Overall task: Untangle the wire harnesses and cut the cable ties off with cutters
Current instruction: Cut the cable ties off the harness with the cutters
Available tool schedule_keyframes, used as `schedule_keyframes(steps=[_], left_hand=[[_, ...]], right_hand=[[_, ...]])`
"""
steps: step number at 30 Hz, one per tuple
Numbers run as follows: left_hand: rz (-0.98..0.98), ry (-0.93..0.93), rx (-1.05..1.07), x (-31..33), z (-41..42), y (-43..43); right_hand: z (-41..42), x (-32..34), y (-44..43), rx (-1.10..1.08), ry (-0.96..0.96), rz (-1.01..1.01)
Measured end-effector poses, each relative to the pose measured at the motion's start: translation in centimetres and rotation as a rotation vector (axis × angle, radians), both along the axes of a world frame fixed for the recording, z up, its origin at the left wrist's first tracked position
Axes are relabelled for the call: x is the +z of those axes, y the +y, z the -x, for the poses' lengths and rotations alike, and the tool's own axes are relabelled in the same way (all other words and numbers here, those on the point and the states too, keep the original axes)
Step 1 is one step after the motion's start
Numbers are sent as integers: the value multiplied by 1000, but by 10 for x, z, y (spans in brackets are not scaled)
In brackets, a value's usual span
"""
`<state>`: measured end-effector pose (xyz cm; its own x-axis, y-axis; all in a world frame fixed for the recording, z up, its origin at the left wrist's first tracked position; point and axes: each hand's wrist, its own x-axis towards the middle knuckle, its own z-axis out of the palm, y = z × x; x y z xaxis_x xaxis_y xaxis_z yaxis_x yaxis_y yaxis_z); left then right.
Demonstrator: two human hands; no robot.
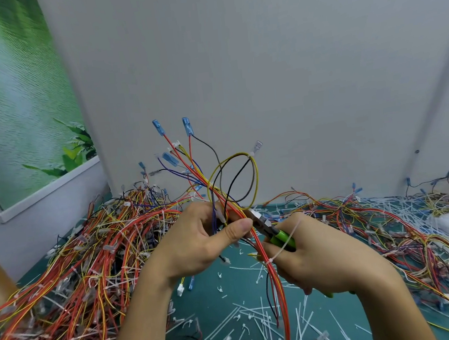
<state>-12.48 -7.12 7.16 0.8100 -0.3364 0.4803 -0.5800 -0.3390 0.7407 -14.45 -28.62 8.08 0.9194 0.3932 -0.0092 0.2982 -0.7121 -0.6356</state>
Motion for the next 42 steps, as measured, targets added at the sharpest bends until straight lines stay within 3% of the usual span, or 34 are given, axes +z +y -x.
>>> schedule_keyframes(steps=[14, 24, 42], left_hand=[[17, -12, -13, 2, 2, -4], [-3, -76, -12, 3, 3, -4], [1, -28, 106, -8, -8, -7]], right_hand=[[3, 2, 1, -17, 11, -14], [1, 0, 6, -26, -86, 32], [5, 4, 8, -32, 52, -56]])
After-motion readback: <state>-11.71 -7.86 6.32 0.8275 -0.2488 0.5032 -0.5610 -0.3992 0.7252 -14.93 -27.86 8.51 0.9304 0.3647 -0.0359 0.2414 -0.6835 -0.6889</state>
